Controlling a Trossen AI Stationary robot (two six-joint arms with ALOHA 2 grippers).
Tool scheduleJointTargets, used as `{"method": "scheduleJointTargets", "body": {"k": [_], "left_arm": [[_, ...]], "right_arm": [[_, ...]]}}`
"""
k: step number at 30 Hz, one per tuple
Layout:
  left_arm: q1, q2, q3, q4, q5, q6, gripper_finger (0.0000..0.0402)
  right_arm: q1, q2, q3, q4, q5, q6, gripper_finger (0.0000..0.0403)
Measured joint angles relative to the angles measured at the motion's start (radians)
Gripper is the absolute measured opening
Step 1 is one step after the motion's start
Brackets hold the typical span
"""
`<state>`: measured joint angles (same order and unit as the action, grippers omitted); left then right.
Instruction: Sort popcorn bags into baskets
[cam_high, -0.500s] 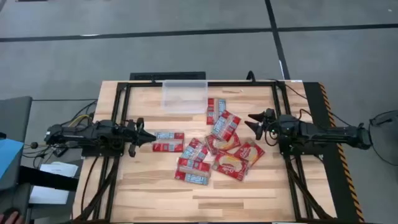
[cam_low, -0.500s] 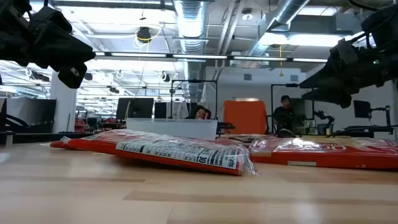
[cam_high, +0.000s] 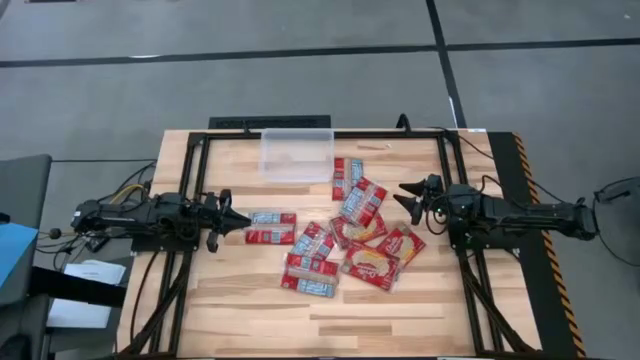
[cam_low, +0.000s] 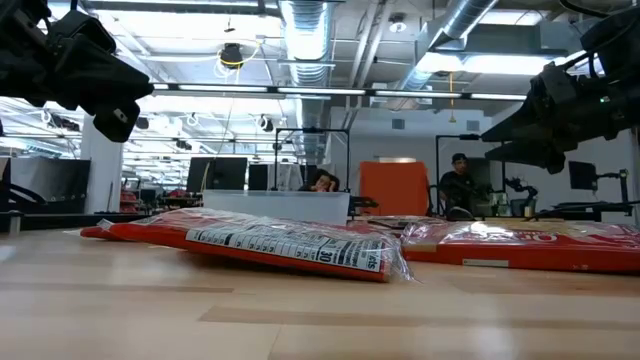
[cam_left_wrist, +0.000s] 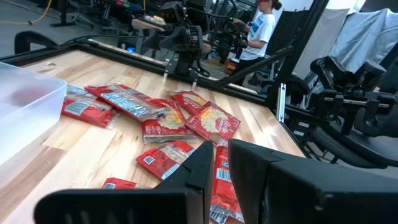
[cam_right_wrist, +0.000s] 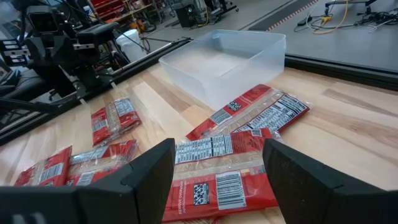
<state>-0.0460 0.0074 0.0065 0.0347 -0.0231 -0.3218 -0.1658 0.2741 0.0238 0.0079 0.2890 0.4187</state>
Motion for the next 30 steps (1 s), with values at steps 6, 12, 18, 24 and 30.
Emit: {"method": "scheduleJointTargets", "body": {"k": [6, 12, 18, 24, 30], "left_arm": [[0.0, 0.0, 0.0, 0.0, 0.0, 0.0, 0.0039], [0.0, 0.0, 0.0, 0.0, 0.0, 0.0, 0.0039], [0.0, 0.0, 0.0, 0.0, 0.0, 0.0, 0.0039], [0.0, 0.0, 0.0, 0.001, 0.0, -0.004, 0.0039], [0.0, 0.0, 0.0, 0.021, -0.089, -0.044, 0.0039]], "right_arm": [[0.0, 0.0, 0.0, 0.0, 0.0, 0.0, 0.027], [0.0, 0.0, 0.0, 0.0, 0.0, 0.0, 0.027], [0.0, 0.0, 0.0, 0.0, 0.0, 0.0, 0.027], [0.0, 0.0, 0.0, 0.0, 0.0, 0.0, 0.027], [0.0, 0.0, 0.0, 0.0, 0.0, 0.0, 0.027]]}}
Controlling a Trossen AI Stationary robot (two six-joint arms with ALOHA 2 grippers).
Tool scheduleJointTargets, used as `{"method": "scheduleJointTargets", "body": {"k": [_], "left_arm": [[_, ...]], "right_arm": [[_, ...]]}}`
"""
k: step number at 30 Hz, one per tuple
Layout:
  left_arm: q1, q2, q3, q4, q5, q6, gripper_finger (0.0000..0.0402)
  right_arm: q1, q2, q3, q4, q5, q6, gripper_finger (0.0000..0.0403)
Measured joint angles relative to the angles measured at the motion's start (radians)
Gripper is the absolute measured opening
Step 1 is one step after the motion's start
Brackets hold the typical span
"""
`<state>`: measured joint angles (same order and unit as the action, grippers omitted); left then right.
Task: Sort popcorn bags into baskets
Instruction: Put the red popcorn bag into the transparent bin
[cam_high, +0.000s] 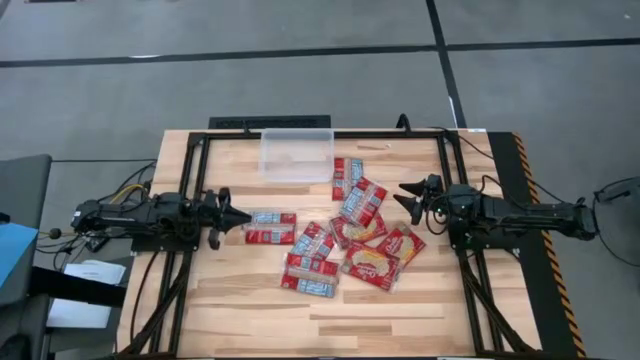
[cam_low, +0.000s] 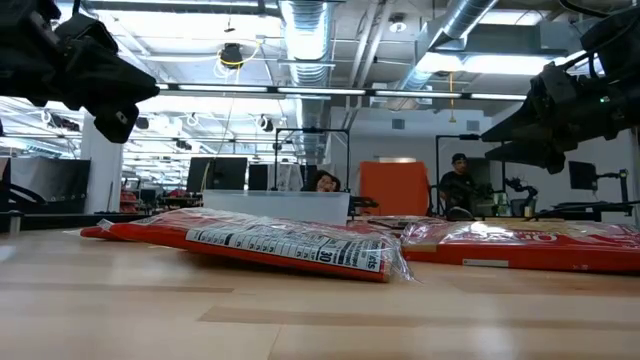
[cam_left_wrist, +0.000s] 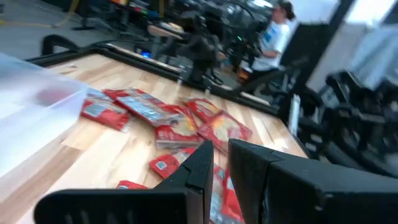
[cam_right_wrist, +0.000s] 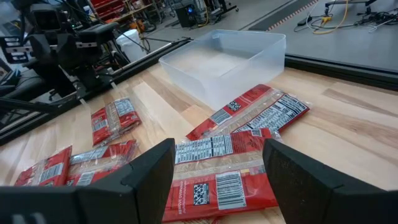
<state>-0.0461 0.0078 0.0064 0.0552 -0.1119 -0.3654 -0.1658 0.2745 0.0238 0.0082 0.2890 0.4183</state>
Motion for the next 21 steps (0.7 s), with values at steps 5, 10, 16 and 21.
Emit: {"method": "scheduleJointTargets", "body": {"k": [5, 10, 16, 21], "left_arm": [[0.0, 0.0, 0.0, 0.008, -0.042, -0.108, 0.0039], [0.0, 0.001, 0.0, 0.012, -0.101, -0.29, 0.0039], [0.0, 0.005, 0.0, 0.056, -0.236, -0.465, 0.004], [0.0, 0.007, 0.0, 0.185, -0.239, -0.508, 0.007]], "right_arm": [[0.0, 0.0, 0.0, 0.0, 0.0, 0.0, 0.027], [0.0, 0.0, 0.0, 0.0, 0.0, 0.0, 0.027], [-0.002, 0.0, 0.0, 0.0, 0.002, -0.089, 0.027], [-0.014, 0.0, 0.0, 0.0, 0.003, -0.199, 0.027]]}}
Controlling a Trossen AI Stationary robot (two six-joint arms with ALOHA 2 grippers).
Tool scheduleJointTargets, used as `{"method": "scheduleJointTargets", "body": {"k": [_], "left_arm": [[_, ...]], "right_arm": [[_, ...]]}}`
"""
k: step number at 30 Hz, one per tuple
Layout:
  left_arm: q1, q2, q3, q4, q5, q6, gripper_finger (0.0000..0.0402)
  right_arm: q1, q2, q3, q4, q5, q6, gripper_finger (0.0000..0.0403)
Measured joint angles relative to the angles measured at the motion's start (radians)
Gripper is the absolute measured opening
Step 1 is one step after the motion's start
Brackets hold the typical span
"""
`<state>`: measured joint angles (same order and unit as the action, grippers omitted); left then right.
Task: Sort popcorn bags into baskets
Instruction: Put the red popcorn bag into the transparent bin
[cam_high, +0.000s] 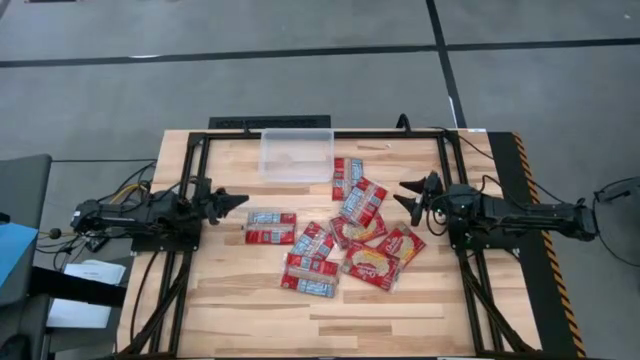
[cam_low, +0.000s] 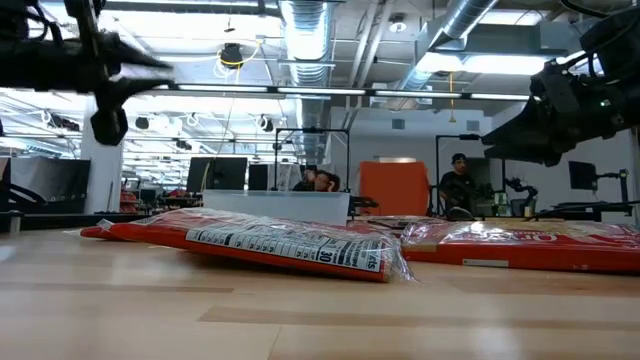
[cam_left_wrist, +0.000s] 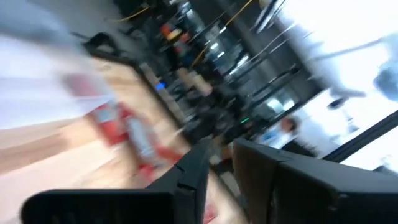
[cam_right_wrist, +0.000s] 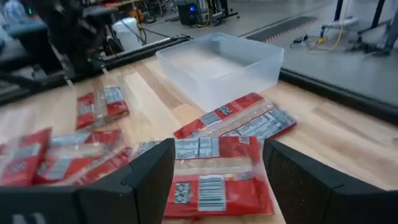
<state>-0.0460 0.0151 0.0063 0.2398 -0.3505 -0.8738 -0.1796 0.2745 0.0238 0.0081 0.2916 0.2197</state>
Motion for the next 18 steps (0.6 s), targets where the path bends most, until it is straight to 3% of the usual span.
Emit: {"method": "scheduleJointTargets", "body": {"k": [4, 9, 13, 16, 18], "left_arm": [[0.0, 0.024, 0.009, 0.19, 0.004, -0.022, 0.0091], [0.0, 0.111, 0.166, 0.174, 0.045, 0.043, 0.0106], [0.0, 0.299, 0.383, 0.104, 0.092, 0.188, 0.013], [0.0, 0.461, 0.594, -0.09, 0.16, 0.238, 0.0153], [0.0, 0.572, 0.745, -0.305, 0.211, 0.241, 0.0168]], "right_arm": [[-0.021, 0.0, 0.0, 0.004, 0.003, -0.223, 0.027], [-0.026, 0.0, 0.0, 0.007, 0.006, -0.296, 0.027], [-0.026, 0.0, -0.003, 0.058, 0.026, -0.127, 0.027], [-0.026, -0.001, -0.004, 0.126, 0.026, 0.054, 0.027], [-0.025, -0.001, -0.003, 0.155, 0.018, 0.199, 0.027]]}}
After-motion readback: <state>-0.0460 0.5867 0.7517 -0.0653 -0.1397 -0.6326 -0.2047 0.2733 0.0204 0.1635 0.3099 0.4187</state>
